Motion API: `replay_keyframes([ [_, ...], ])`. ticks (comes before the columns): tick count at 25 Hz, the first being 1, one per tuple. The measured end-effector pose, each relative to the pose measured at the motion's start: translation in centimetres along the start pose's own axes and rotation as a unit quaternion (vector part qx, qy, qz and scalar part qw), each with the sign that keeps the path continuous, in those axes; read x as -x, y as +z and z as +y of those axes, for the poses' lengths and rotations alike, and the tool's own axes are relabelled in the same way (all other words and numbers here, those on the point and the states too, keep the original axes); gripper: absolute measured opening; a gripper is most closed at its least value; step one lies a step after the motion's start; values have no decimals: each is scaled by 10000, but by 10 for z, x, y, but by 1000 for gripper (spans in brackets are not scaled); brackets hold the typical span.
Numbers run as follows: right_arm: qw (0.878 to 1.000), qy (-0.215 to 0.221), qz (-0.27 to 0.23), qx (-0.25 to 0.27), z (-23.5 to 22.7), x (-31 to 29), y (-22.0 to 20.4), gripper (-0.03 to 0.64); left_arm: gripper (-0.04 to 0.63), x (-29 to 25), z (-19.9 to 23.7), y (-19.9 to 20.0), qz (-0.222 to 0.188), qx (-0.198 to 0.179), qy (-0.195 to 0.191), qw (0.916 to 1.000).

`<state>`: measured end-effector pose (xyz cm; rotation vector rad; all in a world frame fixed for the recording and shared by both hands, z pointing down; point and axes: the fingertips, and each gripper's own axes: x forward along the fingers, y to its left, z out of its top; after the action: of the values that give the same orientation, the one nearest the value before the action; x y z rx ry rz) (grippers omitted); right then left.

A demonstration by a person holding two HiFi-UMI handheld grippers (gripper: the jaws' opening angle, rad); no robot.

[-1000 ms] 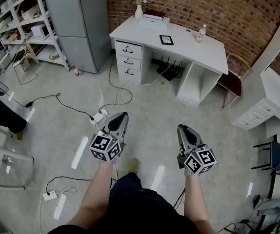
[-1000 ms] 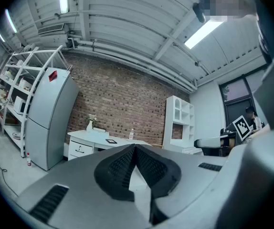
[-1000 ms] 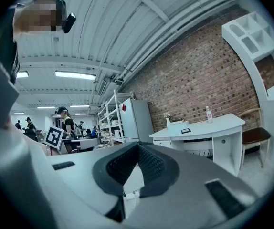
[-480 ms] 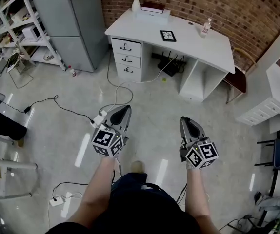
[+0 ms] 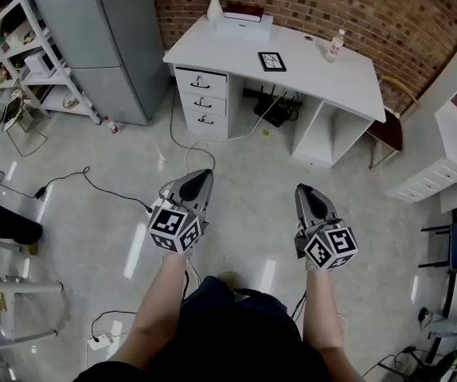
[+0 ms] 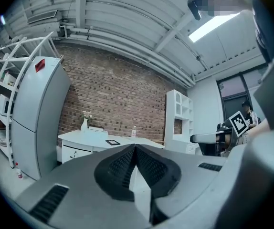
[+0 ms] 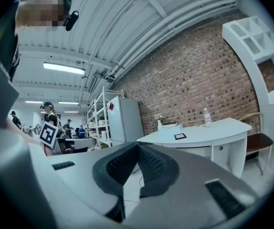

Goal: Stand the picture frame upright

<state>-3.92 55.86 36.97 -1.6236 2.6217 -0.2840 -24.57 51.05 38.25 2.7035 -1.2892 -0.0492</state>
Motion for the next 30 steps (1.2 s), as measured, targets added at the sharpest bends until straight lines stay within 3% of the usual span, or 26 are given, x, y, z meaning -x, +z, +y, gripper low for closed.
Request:
replay_keyframes([
  [16,10000,-91,0,17,-40,-54,4,3,0,-53,27,2,5,60,6,10000],
  [30,9997,180,10,-153,-111,-147,18,3,0,-153,70,7,157,3,114,9998],
])
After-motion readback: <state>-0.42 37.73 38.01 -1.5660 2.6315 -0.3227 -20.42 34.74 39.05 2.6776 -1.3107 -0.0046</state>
